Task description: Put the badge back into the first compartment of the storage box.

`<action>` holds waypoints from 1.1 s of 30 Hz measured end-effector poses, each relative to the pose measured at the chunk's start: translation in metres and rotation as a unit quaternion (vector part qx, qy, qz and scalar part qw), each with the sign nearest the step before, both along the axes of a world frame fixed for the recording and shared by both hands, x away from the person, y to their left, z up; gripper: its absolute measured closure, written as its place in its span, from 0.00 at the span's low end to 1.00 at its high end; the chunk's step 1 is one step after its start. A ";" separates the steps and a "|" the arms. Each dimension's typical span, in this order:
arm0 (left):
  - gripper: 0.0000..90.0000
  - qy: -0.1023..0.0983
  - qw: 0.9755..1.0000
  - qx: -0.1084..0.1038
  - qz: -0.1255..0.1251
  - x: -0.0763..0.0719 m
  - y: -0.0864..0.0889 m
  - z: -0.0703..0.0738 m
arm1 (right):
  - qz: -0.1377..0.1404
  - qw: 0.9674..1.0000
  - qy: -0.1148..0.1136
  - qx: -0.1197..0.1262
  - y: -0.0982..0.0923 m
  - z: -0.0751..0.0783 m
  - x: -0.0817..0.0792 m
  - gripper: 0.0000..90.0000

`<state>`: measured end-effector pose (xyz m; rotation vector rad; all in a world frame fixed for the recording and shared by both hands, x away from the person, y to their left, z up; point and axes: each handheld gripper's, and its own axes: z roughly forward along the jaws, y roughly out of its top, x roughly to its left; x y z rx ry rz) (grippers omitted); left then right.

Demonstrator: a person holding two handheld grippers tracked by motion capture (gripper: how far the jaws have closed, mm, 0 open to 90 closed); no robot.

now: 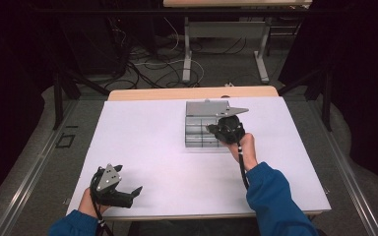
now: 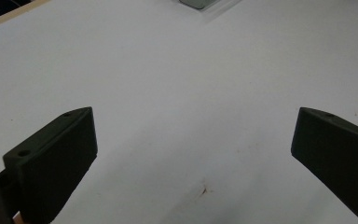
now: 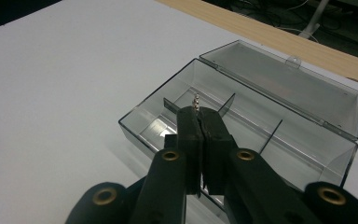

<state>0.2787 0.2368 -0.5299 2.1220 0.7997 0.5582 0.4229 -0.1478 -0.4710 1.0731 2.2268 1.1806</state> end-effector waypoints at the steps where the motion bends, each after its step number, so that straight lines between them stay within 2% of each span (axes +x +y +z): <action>1: 0.01 0.000 1.000 -0.001 -0.001 0.000 0.000 0.000 | -0.001 1.000 0.001 -0.002 0.001 0.000 0.002 0.98; 8: 0.01 0.000 1.000 -0.003 0.000 0.000 0.000 0.000 | -0.006 1.000 0.008 -0.004 0.010 -0.002 0.011 0.98; 10: 0.01 0.000 1.000 -0.001 -0.002 0.000 0.000 0.000 | -0.001 1.000 0.004 -0.004 0.011 -0.002 0.014 0.98; 15: 0.01 -0.001 1.000 -0.002 -0.001 0.000 0.000 0.000 | -0.012 1.000 0.013 -0.008 0.016 -0.003 0.021 0.98; 33: 0.01 -0.002 1.000 -0.002 -0.001 0.000 0.000 0.000 | -0.021 0.999 0.023 -0.012 0.029 -0.009 0.038 0.98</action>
